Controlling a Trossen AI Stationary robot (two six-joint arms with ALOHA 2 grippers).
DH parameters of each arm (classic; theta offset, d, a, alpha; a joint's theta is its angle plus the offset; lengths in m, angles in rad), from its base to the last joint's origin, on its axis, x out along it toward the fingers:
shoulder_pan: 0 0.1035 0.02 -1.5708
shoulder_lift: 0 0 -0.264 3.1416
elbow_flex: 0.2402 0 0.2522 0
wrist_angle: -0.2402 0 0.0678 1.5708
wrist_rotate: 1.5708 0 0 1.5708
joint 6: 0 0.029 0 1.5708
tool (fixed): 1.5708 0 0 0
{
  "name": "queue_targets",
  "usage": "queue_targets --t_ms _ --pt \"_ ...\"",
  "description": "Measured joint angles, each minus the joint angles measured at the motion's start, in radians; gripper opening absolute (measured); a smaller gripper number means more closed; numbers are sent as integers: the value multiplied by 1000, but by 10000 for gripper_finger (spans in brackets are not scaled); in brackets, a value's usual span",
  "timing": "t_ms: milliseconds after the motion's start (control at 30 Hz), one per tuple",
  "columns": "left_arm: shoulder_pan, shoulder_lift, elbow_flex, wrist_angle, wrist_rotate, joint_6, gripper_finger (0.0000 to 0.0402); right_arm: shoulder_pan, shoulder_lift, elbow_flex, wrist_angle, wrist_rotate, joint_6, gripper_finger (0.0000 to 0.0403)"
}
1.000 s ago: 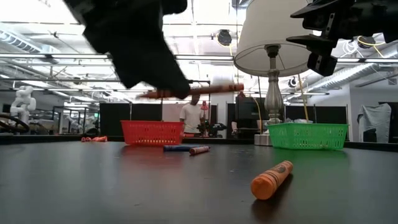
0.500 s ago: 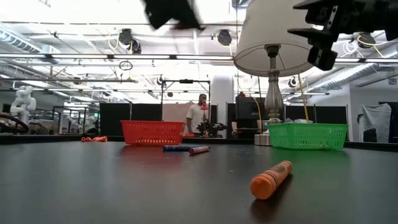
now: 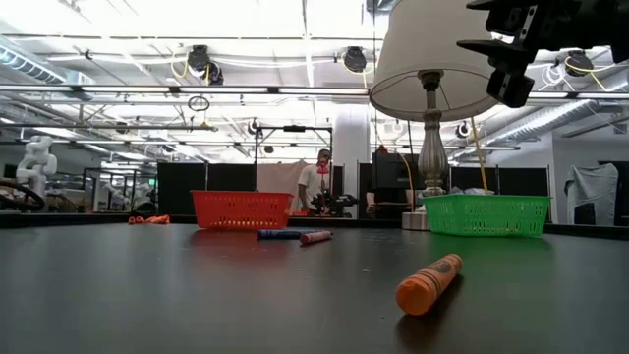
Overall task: Sort crayons
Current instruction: Put the orange crayon into the blue basket
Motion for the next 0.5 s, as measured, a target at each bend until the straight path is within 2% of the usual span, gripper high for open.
queue_targets --t_ms 333,500 --pt "-4 -81 38 14 -36 -21 11 1 -12 0 -2 -18 -125 150" --pt "-4 -112 43 20 -41 -42 11 1 -11 0 -1 -31 -221 130"
